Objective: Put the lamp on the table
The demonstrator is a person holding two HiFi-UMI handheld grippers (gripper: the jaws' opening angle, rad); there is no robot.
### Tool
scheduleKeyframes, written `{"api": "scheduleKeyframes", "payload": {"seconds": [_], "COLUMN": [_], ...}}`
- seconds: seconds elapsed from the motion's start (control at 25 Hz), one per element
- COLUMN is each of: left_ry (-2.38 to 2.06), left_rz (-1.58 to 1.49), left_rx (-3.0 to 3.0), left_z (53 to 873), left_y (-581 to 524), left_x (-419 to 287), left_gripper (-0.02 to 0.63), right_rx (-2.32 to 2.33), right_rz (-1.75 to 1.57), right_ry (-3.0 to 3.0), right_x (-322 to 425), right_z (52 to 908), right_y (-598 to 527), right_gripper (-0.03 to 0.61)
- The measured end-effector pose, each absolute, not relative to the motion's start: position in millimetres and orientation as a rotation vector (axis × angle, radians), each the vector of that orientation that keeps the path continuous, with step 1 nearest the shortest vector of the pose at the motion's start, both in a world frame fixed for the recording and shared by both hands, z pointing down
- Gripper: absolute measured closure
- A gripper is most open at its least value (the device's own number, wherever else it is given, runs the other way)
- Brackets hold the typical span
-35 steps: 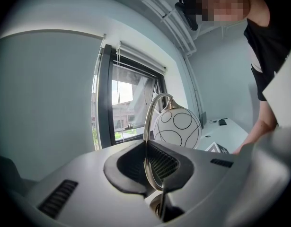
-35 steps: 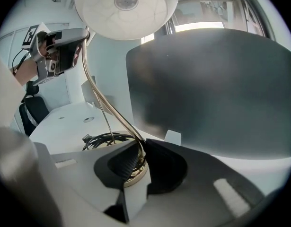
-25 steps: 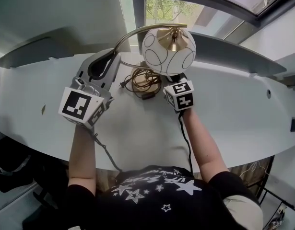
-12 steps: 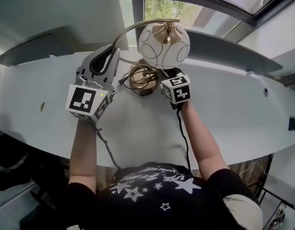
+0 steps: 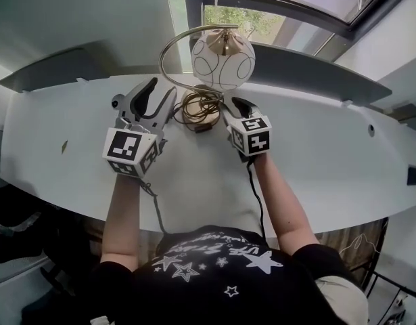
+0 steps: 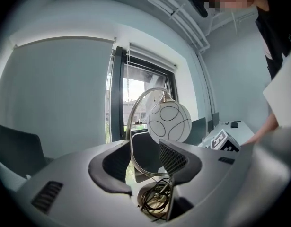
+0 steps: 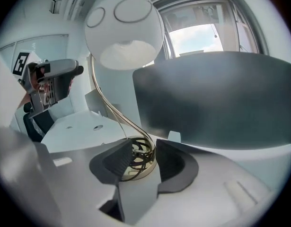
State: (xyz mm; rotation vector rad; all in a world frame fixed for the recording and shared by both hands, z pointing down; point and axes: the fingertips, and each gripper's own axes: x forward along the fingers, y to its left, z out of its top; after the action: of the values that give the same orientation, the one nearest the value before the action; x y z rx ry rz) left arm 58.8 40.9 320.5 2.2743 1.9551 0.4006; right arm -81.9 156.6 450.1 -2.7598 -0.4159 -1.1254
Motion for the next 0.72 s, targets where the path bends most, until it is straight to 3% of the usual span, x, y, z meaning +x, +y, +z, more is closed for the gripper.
{"api": "scheduleKeyframes", "payload": {"seconds": [0.72], "left_ry": [1.911], "left_rz": [0.454], "left_rx": [2.332], "left_z": [298], "left_y": [-14], "left_x": [-78], "left_gripper": [0.437], "right_rx": [-2.865], "right_rz": [-0.932], "right_ry": [-0.263], "right_x": [-153], "right_z": [361], "right_y": [104], "right_gripper": [0.451]}}
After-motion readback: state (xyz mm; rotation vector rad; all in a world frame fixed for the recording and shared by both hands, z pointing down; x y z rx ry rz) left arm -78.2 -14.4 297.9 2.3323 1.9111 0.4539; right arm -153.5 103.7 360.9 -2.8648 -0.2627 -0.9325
